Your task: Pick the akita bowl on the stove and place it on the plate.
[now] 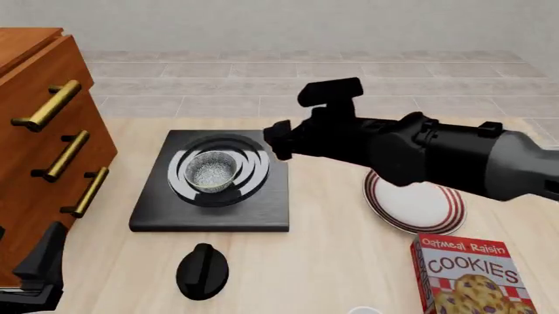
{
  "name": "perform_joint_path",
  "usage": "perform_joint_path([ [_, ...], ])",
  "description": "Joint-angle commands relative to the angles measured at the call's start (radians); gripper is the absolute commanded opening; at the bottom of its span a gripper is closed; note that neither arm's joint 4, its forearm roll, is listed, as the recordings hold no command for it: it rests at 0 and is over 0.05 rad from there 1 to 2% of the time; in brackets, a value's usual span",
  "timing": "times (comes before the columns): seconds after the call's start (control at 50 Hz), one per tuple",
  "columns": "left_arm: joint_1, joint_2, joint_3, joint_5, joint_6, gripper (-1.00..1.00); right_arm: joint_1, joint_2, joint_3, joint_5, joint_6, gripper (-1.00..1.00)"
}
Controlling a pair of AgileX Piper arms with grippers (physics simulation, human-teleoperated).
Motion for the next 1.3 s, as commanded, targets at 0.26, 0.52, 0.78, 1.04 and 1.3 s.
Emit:
perform_joint_path([
  [0.26, 0.000, 0.000, 0.000, 0.000, 0.000, 1.00, 0.072, 0.174, -0.140, 0.006, 0.065, 1.00],
  [0.52, 0.000, 0.000, 0.000, 0.000, 0.000, 1.00, 0.083, 0.250, -0.199, 0.003, 0.090, 1.00],
  [0.78, 0.000, 0.000, 0.000, 0.000, 0.000, 1.00, 0.084, 0.355, -0.260, 0.005, 0.102, 1.00],
  [1.04, 0.000, 0.000, 0.000, 0.000, 0.000, 1.00, 0.080, 0.409, -0.304, 0.022, 0.092, 1.00],
  [1.3, 0.000, 0.000, 0.000, 0.000, 0.000, 1.00, 0.097, 0.471, -0.305, -0.019, 0.111, 1.00],
])
